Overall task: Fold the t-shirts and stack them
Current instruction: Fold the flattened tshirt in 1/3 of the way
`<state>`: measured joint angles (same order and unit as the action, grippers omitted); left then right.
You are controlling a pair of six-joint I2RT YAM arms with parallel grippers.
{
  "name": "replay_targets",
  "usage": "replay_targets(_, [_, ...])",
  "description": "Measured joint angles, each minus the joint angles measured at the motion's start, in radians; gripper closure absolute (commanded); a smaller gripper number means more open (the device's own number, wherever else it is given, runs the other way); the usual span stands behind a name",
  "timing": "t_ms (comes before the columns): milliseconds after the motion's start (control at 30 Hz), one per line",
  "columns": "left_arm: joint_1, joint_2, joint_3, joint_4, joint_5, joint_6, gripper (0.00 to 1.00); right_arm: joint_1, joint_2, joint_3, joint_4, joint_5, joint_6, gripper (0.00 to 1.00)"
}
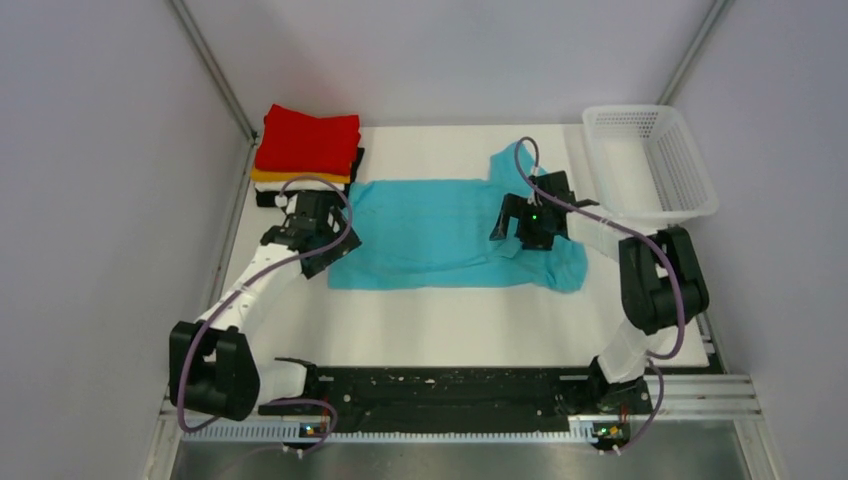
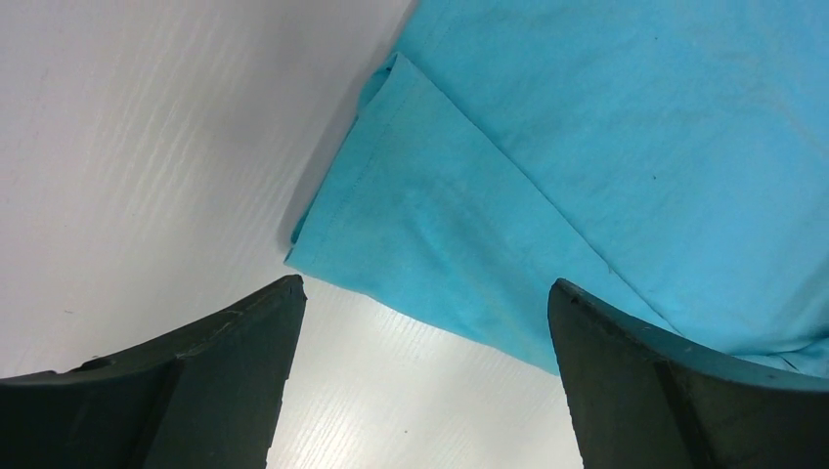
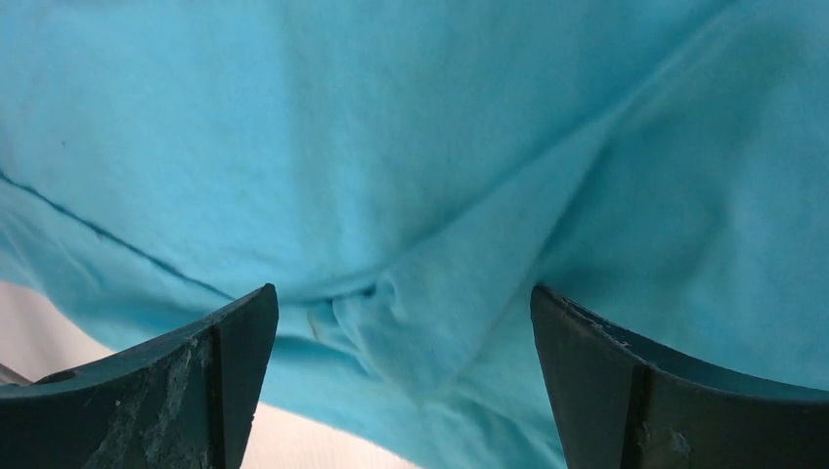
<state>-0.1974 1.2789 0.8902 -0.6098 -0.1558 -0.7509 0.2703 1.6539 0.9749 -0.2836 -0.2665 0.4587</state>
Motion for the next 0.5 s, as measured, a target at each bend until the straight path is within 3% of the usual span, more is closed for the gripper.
replay_targets(233, [0.000,-0.034,-0.004,-0.011,-0.016,0.000,0.01,0.047,0.187,0.246,0.023,-0.003,0.056,0.01])
replay_targets(400, [0.000,-0.038,-0.004,-0.011,0.003,0.000,0.01,0.064,0.201,0.382,0.029,0.059,0.119,0.01])
replay_targets(500, [-0.001,-0.030,-0.004,-0.002,0.029,0.000,0.01,0.064,0.179,0.367,0.010,0.119,0.117,0.01])
